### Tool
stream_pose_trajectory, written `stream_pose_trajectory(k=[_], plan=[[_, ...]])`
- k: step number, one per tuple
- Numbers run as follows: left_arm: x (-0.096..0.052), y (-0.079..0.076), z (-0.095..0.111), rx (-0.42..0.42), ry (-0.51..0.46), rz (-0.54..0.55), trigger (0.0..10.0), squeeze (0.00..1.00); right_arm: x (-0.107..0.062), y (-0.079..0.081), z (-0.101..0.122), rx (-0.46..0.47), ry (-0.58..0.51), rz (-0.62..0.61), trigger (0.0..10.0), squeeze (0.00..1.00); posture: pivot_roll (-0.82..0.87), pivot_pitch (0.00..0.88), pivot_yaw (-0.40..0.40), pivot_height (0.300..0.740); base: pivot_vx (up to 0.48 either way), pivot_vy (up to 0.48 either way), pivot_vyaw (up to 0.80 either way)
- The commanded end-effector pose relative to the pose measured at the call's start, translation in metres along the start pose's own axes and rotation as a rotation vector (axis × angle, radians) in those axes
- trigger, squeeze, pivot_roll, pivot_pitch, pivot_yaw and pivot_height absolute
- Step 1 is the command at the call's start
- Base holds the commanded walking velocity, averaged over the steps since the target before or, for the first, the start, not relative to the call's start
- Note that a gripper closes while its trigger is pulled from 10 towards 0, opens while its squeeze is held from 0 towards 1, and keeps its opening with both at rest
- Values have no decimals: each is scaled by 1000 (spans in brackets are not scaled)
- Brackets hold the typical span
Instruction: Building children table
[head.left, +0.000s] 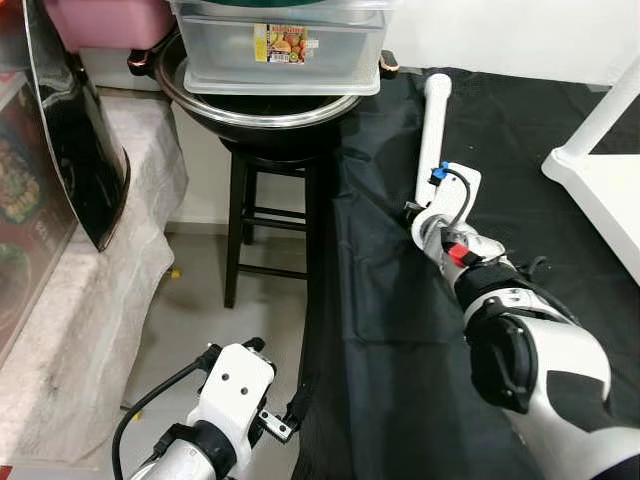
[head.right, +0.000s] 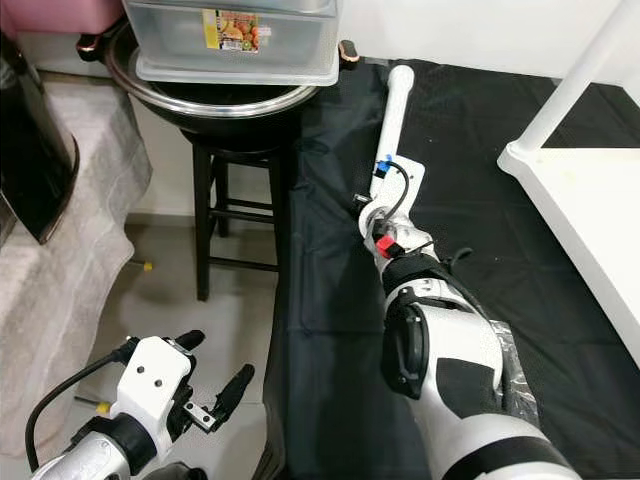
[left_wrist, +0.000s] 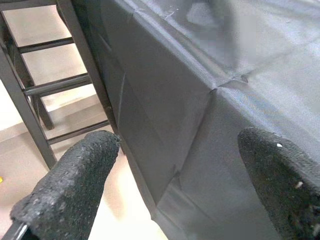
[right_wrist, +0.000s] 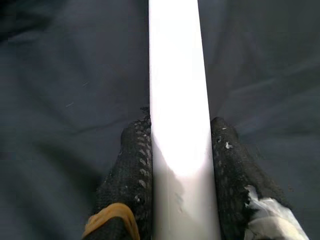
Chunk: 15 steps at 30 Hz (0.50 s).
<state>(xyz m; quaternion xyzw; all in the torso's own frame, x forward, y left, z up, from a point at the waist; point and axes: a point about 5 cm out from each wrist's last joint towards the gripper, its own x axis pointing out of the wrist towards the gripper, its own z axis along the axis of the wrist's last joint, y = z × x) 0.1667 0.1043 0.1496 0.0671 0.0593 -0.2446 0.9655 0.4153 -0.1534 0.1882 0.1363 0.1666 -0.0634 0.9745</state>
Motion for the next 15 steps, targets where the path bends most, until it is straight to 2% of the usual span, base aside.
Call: stream_pose_trajectory(k=[1, 3, 5, 6, 7, 8, 9, 10, 11, 13, 14, 15], plan=[[-1, -2, -5, -11, 26, -8, 10000, 0, 1, 4, -19, 5, 72, 28, 0, 0, 131, 246, -112, 740, 0, 0, 0], [-1, -2, -5, -11, 25, -10, 10000, 0, -1, 9, -17, -4, 45, 60, 0, 0, 129, 244, -113, 740, 0, 0, 0], [1, -2, -5, -15, 23, -11, 10000, 0, -15, 11, -19, -63, -71, 108, 0, 0, 111, 247, -108, 740, 0, 0, 0], [1, -2, -5, -15, 23, -11, 10000, 0, -15, 11, -19, -63, -71, 108, 0, 0, 111, 247, -108, 740, 0, 0, 0], [2, -2, -5, -17, 22, -12, 10000, 0, -27, 11, -23, -104, -142, 112, 0, 0, 104, 237, -106, 740, 0, 0, 0], [2, -2, -5, -17, 22, -12, 10000, 0, -27, 11, -23, -104, -142, 112, 0, 0, 104, 237, -106, 740, 0, 0, 0], [3, -1, -5, -20, 21, -12, 10000, 0, -40, 9, -30, -157, -225, 94, 0, 0, 101, 240, -107, 740, 0, 0, 0], [3, -1, -5, -20, 21, -12, 10000, 0, -40, 9, -30, -157, -225, 94, 0, 0, 101, 240, -107, 740, 0, 0, 0], [5, -1, -6, -22, 19, -13, 10000, 0, -50, 7, -37, -165, -285, 65, 0, 0, 106, 230, -105, 740, 0, 0, 0], [5, -1, -6, -22, 19, -13, 10000, 0, -50, 7, -37, -165, -285, 65, 0, 0, 106, 230, -105, 740, 0, 0, 0], [6, -1, -6, -20, 18, -13, 10000, 0, -57, 5, -41, -178, -339, 26, 0, 0, 110, 231, -108, 740, 0, 0, 0], [6, -1, -6, -20, 18, -13, 10000, 0, -57, 5, -41, -178, -339, 26, 0, 0, 110, 231, -108, 740, 0, 0, 0]])
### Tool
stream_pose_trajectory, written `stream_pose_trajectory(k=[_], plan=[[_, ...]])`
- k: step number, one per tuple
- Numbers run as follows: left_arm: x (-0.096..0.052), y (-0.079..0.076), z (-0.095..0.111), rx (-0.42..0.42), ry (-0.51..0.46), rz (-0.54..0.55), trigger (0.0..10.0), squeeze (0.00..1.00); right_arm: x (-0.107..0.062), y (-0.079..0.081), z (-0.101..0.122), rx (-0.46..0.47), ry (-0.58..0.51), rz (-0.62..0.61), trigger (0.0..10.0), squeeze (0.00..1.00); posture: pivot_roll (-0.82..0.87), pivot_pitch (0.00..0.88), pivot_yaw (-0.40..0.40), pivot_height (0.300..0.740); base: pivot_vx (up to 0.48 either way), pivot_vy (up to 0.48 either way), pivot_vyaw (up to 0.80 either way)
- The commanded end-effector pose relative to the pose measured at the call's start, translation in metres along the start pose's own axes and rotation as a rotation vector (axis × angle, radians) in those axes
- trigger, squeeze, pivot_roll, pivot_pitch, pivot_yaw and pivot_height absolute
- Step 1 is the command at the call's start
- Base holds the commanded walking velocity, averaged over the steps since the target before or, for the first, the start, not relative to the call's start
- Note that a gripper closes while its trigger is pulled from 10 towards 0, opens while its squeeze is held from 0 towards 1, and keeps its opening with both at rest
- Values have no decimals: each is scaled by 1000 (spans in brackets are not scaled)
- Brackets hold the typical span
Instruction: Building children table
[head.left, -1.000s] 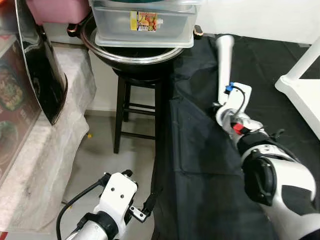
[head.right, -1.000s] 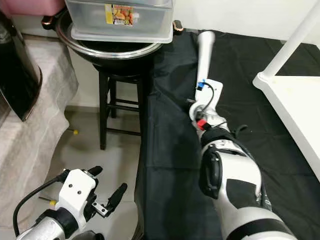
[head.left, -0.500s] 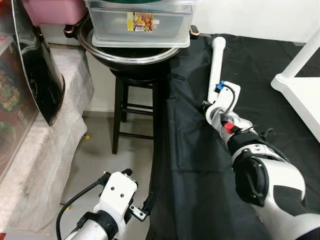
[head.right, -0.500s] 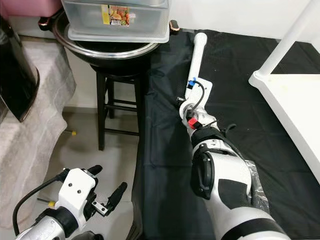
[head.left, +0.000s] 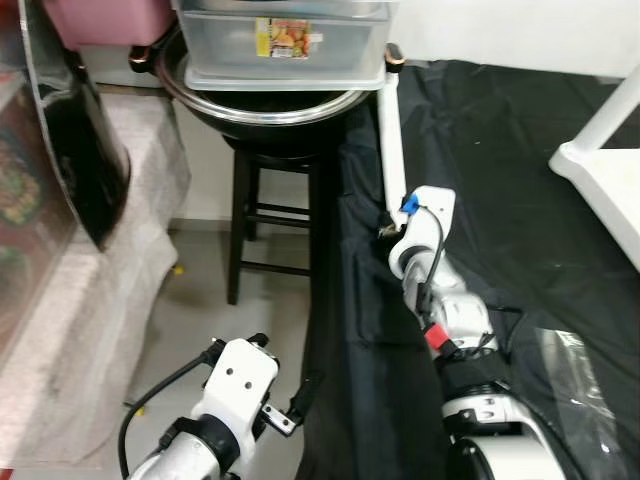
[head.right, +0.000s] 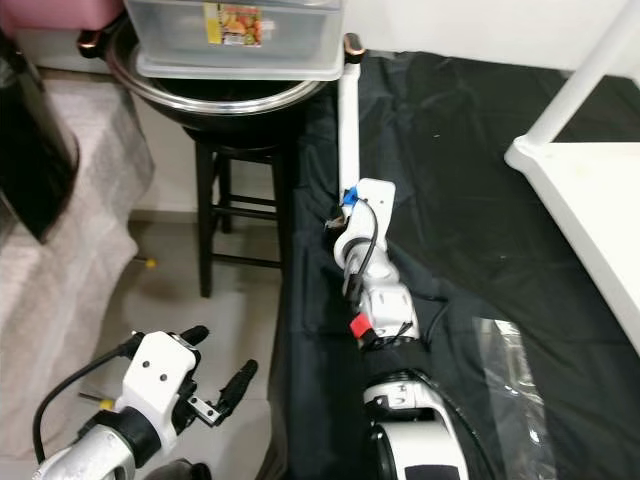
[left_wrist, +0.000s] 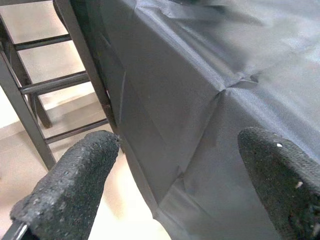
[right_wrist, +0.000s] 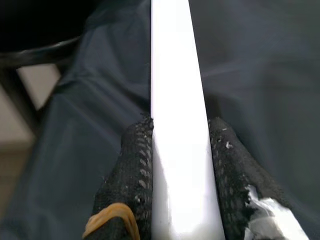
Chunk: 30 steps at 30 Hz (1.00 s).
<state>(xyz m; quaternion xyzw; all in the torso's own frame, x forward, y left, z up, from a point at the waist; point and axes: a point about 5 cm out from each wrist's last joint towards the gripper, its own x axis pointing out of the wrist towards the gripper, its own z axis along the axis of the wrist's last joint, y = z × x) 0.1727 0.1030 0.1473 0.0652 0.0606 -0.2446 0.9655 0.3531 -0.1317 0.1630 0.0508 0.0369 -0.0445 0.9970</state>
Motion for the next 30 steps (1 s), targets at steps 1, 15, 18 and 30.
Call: stream_pose_trajectory(k=[1, 15, 18, 30], plan=[[0, -3, -4, -13, 17, -11, 10000, 0, -8, 0, 6, -23, -91, -77, 0, 0, 116, 228, -106, 740, 0, 0, 0], [-1, -2, -5, -17, 17, -12, 10000, 0, -41, 2, 10, -1, -85, -271, 0, 0, 119, 218, -104, 740, 0, 0, 0], [-1, -2, -5, -15, 17, -13, 10000, 0, -45, 2, 15, -50, -130, -251, 0, 0, 120, 215, -105, 740, 0, 0, 0], [0, -2, -7, -18, 19, -19, 10000, 0, -71, 6, 32, -103, -238, -197, 0, 0, 115, 191, -94, 740, 0, 0, 0]])
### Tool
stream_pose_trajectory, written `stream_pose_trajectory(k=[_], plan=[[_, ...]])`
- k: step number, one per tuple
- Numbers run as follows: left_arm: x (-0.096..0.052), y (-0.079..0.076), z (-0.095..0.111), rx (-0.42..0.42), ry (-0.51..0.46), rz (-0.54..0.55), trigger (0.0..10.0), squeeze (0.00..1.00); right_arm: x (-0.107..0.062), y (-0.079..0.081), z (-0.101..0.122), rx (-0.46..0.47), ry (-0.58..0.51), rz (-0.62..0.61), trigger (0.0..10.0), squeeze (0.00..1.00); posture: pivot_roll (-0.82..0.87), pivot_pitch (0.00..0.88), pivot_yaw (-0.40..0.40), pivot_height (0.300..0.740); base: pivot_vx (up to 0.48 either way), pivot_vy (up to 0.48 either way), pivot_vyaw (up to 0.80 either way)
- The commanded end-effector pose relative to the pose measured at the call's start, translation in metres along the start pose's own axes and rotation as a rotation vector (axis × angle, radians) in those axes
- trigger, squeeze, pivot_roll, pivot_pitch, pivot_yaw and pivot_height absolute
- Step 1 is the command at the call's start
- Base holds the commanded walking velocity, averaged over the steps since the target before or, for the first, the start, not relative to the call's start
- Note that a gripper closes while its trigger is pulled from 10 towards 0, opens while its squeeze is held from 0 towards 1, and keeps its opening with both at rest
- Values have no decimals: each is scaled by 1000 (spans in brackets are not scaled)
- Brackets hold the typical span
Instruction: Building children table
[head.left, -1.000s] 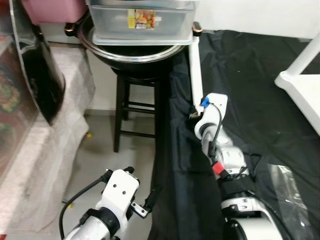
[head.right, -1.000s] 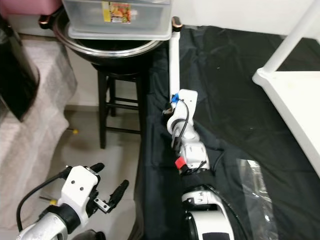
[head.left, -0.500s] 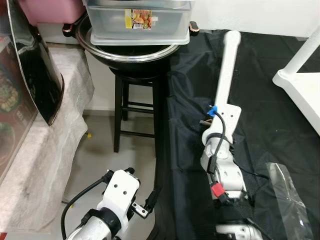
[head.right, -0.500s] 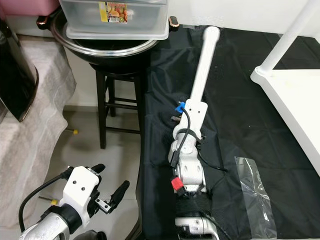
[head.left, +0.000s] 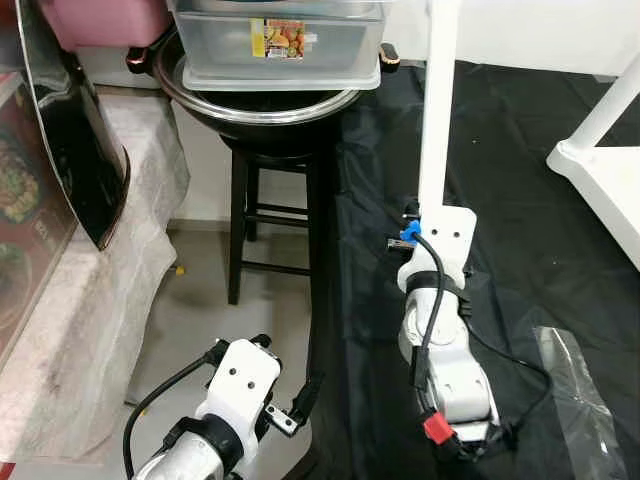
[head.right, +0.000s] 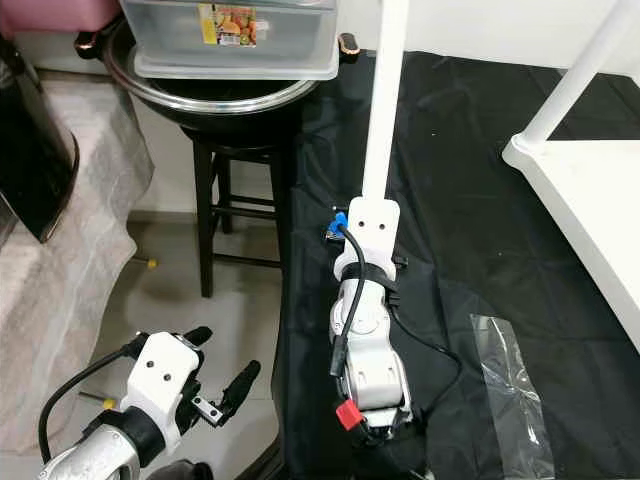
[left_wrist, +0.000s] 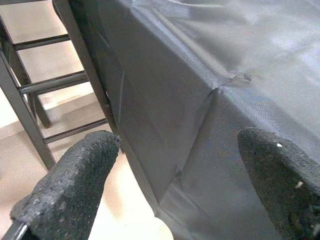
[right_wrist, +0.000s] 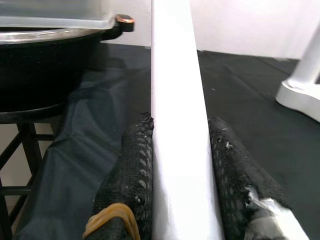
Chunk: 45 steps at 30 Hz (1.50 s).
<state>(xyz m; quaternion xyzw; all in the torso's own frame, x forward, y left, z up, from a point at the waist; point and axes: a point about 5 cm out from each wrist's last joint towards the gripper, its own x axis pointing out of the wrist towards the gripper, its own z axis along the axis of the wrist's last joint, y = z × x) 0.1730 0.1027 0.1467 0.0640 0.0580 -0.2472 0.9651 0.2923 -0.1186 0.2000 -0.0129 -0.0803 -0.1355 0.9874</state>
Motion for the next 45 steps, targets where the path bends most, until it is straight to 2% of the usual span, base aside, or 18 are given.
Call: stream_pose_trajectory(k=[1, 5, 7, 9, 13, 15, 17, 22, 25, 30, 32, 34, 36, 41, 42, 43, 44, 45], plan=[[-1, -2, -6, -18, 24, -14, 10000, 0, -8, -6, 3, -2, 10, -18, 0, 0, 115, 191, -94, 740, 0, 0, 0], [0, -3, -7, -18, 27, -26, 10000, 0, -24, -12, 3, 11, 72, -11, 0, 0, 114, 192, -89, 740, 0, 0, 0], [0, -3, -7, -18, 28, -27, 10000, 0, -27, -13, 2, 14, 90, 0, 0, 0, 117, 195, -88, 740, 0, 0, 0], [0, -1, -7, -16, 27, -26, 10000, 0, -39, -22, 2, 39, 101, 83, 0, 0, 104, 196, -85, 740, 0, 0, 0], [0, 0, -7, -15, 26, -25, 10000, 0, -44, -25, 2, 51, 102, 118, 0, 0, 99, 197, -84, 740, 0, 0, 0], [2, 0, -8, -15, 26, -34, 10000, 0, -57, -44, -7, 4, 127, 214, 0, 0, 86, 198, -75, 740, 0, 0, 0], [2, 0, -8, -15, 26, -34, 10000, 0, -57, -44, -7, 4, 127, 214, 0, 0, 86, 198, -75, 740, 0, 0, 0], [3, 2, -9, -16, 27, -33, 10000, 0, -65, -74, -11, -53, 170, 255, 0, 0, 82, 197, -72, 740, 0, 0, 0], [4, 3, -10, -17, 28, -36, 10000, 0, -69, -83, -9, -96, 182, 234, 0, 0, 76, 195, -72, 740, 0, 0, 0], [4, 3, -11, -18, 28, -37, 10000, 0, -77, -86, -7, -118, 193, 241, 0, 0, 75, 194, -74, 740, 0, 0, 0], [4, 3, -11, -19, 28, -38, 10000, 0, -90, -85, -7, -119, 216, 266, 0, 0, 76, 193, -74, 740, 0, 0, 0], [4, 3, -11, -19, 28, -38, 10000, 0, -90, -85, -7, -119, 216, 266, 0, 0, 76, 193, -74, 740, 0, 0, 0], [4, 3, -11, -21, 29, -40, 10000, 0, -105, -86, -10, -119, 255, 304, 0, 0, 76, 194, -74, 740, 0, 0, 0], [4, 3, -12, -22, 29, -42, 10000, 0, -112, -89, -11, -134, 277, 294, 0, 0, 73, 192, -75, 740, 0, 0, 0], [3, 3, -12, -23, 29, -43, 10000, 0, -113, -93, -10, -155, 277, 254, 0, 0, 71, 193, -72, 740, 0, 0, 0], [3, 3, -12, -23, 28, -44, 10000, 0, -112, -98, -9, -186, 277, 199, 3098, 0, 75, 194, -73, 740, 0, 0, 0], [3, 3, -12, -23, 28, -44, 10000, 0, -112, -98, -9, -186, 277, 199, 3098, 0, 75, 194, -73, 740, 0, 0, 0], [3, 3, -12, -24, 29, -44, 10000, 0, -111, -103, -10, -199, 287, 147, 10000, 0, 78, 193, -72, 740, 0, 0, 0]])
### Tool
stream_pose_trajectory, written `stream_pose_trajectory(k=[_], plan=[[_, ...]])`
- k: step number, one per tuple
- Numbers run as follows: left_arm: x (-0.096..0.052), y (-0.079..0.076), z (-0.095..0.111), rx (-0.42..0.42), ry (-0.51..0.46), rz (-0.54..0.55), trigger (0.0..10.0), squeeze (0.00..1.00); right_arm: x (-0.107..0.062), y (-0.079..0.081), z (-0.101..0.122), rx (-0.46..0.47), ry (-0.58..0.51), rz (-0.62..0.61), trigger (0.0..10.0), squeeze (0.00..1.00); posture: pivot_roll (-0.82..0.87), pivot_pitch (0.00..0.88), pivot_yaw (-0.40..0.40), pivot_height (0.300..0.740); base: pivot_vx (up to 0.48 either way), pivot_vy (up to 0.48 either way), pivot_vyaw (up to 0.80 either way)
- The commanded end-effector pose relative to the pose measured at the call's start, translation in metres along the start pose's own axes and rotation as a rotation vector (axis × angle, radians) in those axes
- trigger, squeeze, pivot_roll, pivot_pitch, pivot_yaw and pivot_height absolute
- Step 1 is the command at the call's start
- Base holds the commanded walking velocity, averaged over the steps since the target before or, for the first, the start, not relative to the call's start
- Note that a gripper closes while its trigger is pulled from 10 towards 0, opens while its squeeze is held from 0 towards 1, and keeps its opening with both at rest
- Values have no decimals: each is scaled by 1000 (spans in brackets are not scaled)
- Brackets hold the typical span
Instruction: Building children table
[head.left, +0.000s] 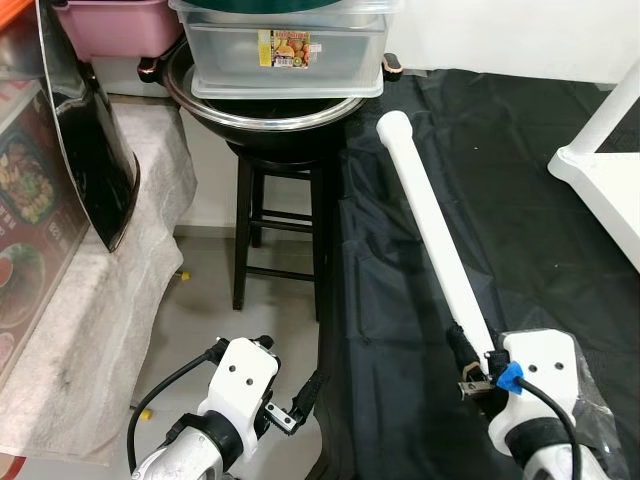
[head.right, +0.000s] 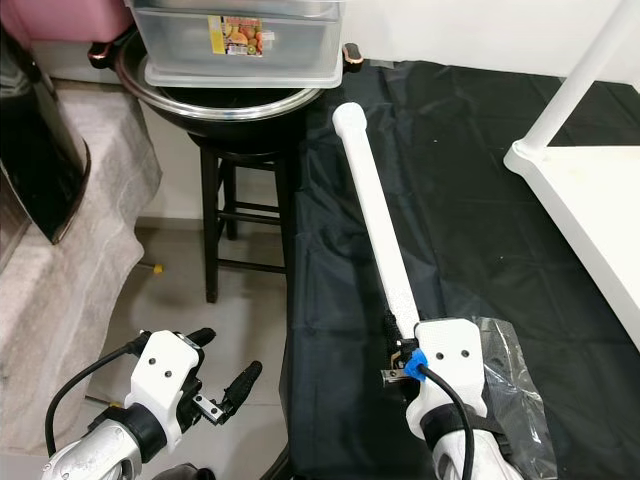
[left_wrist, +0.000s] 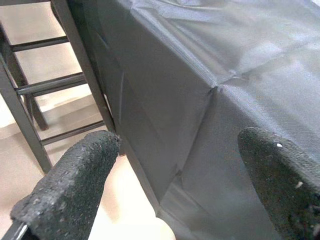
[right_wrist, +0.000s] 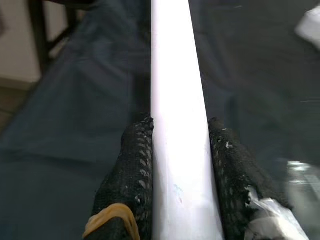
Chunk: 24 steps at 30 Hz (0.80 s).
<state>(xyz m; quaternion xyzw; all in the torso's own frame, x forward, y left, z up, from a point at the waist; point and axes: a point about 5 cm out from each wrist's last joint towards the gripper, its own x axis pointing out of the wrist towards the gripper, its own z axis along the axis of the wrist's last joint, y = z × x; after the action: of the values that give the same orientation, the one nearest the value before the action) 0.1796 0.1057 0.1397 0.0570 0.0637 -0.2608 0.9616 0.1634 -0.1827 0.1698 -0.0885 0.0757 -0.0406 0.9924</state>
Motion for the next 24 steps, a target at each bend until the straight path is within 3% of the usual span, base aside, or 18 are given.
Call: stream_pose_trajectory(k=[1, 4, 6, 19, 24], plan=[[-2, -2, -5, -10, 23, -15, 10000, 0, -3, -11, 1, -31, 13, -103, 10000, 0, 78, 193, -72, 740, 0, 0, 0], [-2, -2, -5, -10, 23, -15, 10000, 0, -3, -11, 1, -31, 13, -103, 10000, 0, 78, 193, -72, 740, 0, 0, 0], [-1, -1, -6, -10, 24, -17, 10000, 0, -2, -16, -2, -22, 45, -172, 10000, 0, 74, 202, -69, 740, 0, 0, 0], [-1, 0, -6, 1, 23, -15, 10000, 0, 0, -10, -3, 5, 59, -188, 10000, 0, 83, 200, -69, 740, 0, 0, 0], [-1, 1, -6, 0, 25, -11, 10000, 0, 1, -20, -6, 5, 99, -270, 10000, 0, 81, 205, -65, 740, 0, 0, 0]])
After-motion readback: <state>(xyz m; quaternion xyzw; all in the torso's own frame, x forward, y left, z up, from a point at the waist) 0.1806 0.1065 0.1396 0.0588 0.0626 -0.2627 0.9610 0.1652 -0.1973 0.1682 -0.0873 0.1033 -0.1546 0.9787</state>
